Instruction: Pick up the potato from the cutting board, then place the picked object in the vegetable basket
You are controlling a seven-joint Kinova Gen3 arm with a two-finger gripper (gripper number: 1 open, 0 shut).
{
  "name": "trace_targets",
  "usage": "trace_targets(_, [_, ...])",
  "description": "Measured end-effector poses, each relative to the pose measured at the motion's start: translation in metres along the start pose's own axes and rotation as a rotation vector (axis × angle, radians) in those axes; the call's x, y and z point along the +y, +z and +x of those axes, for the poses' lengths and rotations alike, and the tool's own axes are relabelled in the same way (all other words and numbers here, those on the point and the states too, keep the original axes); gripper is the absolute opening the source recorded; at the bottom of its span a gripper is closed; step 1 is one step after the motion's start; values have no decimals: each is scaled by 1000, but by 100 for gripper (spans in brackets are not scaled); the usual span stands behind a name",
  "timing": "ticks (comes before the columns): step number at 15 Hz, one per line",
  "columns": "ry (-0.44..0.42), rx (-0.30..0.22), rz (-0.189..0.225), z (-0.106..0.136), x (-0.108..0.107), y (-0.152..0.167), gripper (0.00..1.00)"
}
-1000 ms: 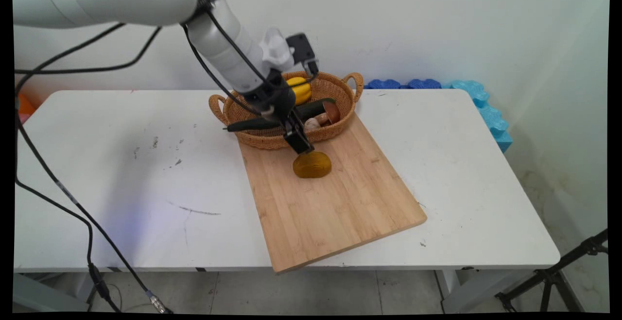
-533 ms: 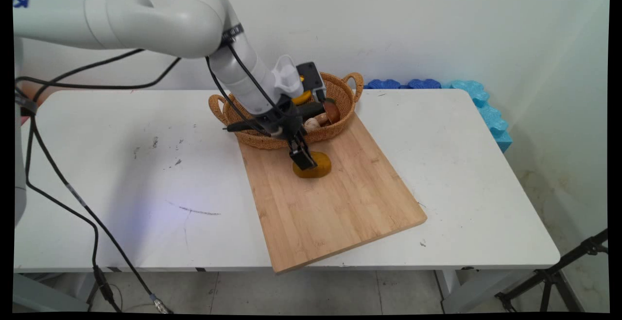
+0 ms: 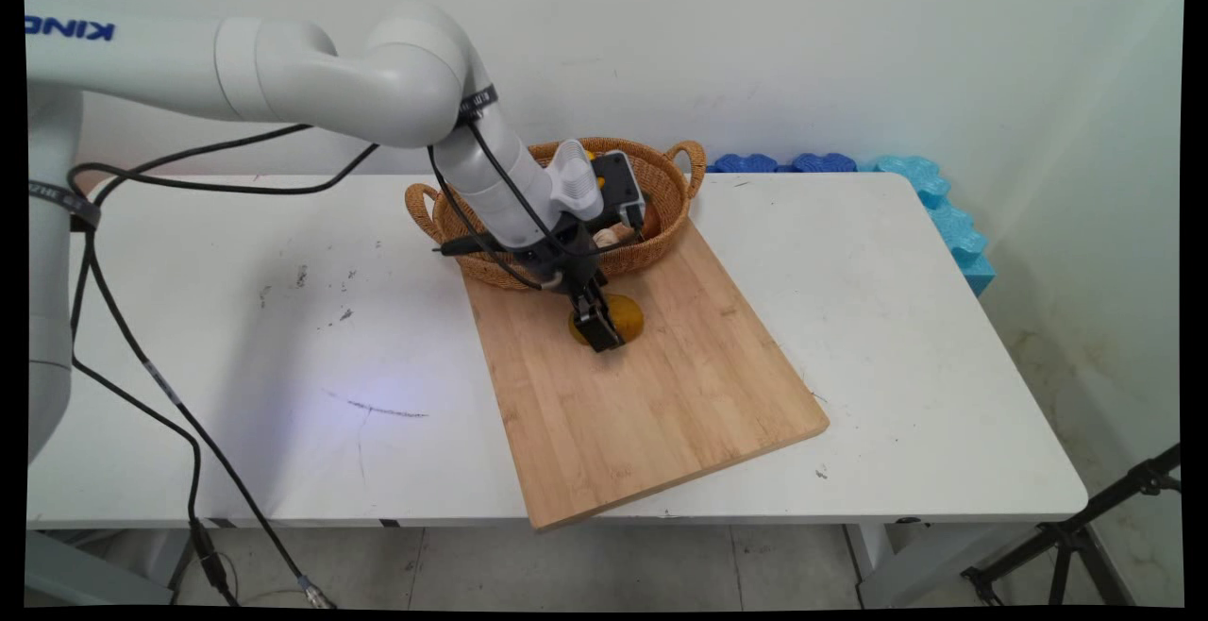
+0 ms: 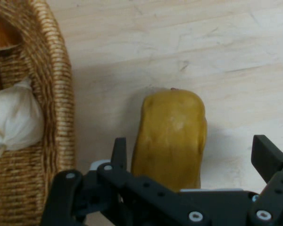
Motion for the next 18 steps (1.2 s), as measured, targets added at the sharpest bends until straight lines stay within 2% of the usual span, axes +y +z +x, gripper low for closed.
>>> trace_targets(5, [7, -1, -9, -1, 0, 12, 100])
trace_targets(6, [8, 0, -10, -1, 0, 13, 0])
trace_targets(13, [-11, 25, -21, 4, 5, 9, 0])
trace_targets(18, [-108, 84, -34, 17, 12, -42, 0])
